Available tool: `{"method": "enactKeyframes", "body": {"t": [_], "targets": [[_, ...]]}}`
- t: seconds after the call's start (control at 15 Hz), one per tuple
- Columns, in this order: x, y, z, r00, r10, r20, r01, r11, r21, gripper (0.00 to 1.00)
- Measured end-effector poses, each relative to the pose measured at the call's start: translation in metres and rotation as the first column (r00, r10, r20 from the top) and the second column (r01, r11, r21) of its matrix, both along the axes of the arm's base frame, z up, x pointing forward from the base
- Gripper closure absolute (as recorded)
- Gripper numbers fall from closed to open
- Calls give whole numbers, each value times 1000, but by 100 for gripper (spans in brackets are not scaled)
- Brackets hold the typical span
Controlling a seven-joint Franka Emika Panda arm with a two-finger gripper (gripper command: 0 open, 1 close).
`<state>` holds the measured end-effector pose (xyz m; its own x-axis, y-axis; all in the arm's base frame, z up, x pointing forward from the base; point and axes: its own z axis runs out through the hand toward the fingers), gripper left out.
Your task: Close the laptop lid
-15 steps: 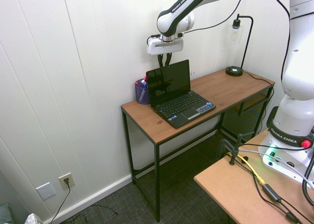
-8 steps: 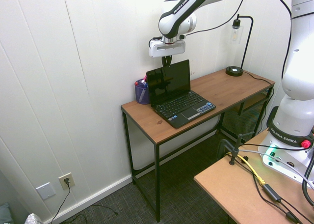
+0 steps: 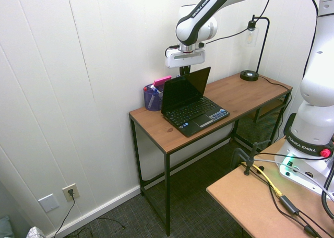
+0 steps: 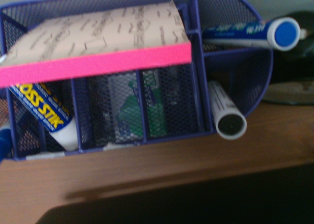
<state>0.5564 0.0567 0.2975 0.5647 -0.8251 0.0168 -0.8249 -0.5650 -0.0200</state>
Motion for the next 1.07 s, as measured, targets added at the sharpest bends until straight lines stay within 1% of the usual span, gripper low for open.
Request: {"method": "enactKeyframes", "body": {"t": [0.33,0.73,0.87,1.07], "targets": [[-41,-10,-43,993,-30,-114,31,999,8,100],[-62,-12,-95,981,-27,-190,33,999,27,100],[-63,-15,-105,980,-33,-198,40,999,31,100],[-60,-23,-100,984,-28,-176,36,999,40,100]]}}
